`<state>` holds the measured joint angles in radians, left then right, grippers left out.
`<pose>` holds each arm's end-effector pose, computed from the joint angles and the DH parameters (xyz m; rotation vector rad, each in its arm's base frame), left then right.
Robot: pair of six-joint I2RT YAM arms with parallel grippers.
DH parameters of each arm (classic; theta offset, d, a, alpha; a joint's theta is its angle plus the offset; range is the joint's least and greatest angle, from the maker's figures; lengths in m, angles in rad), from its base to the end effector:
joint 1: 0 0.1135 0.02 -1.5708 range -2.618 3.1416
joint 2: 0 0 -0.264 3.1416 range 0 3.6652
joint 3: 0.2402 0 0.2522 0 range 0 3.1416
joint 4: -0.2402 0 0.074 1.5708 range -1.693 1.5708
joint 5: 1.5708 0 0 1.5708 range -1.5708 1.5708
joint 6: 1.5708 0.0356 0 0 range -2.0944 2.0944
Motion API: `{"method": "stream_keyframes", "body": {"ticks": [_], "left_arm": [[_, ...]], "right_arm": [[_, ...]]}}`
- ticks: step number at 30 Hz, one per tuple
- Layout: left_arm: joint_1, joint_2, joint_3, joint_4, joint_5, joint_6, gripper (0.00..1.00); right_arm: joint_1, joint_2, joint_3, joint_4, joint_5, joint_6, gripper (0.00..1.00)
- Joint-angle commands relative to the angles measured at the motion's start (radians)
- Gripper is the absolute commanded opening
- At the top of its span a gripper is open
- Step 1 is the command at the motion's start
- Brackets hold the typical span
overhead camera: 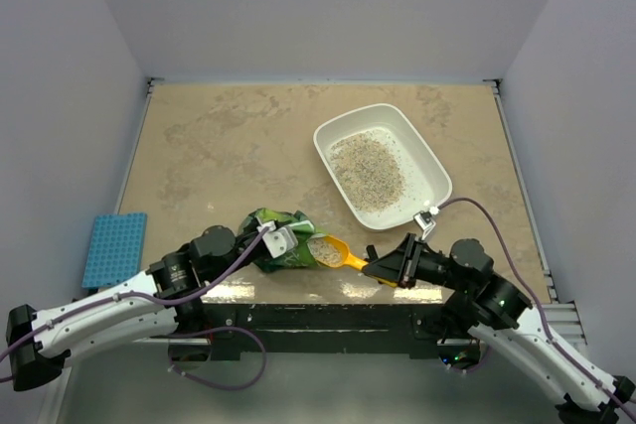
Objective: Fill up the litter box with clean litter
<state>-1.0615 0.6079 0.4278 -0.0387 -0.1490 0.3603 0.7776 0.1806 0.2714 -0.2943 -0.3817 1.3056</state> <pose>0.0834 -0.1386 0.2557 1.0923 1.4335 -0.3695 0.0645 0.0822 0.2212 0.2337 2.1576 1.7168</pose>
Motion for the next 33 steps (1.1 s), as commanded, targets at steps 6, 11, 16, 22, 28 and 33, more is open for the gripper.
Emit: {"method": "stream_keyframes", "body": {"ticks": [6,11,16,22,28,33], "left_arm": [[-0.012,-0.054,-0.023,0.023,-0.032,-0.007,0.0],[-0.012,-0.091,-0.031,0.055,-0.046,-0.017,0.0],[-0.012,-0.105,-0.037,0.051,-0.05,-0.026,0.0],[-0.012,-0.142,-0.043,0.065,-0.11,-0.034,0.0],[-0.012,-0.155,-0.032,0.1,-0.239,-0.02,0.0],[-0.011,-0.192,-0.031,0.117,-0.337,-0.018,0.0]], "right_arm": [[-0.003,-0.196,0.038,-0.295,0.086,0.018,0.0],[-0.005,-0.198,0.035,-0.295,0.099,0.009,0.0],[-0.004,-0.199,0.052,-0.293,0.112,0.024,0.0],[-0.003,-0.193,0.094,-0.258,0.099,0.06,0.0],[-0.003,-0.185,0.161,-0.282,0.096,0.077,0.0],[-0.003,-0.188,0.219,-0.309,0.109,0.096,0.0]]}}
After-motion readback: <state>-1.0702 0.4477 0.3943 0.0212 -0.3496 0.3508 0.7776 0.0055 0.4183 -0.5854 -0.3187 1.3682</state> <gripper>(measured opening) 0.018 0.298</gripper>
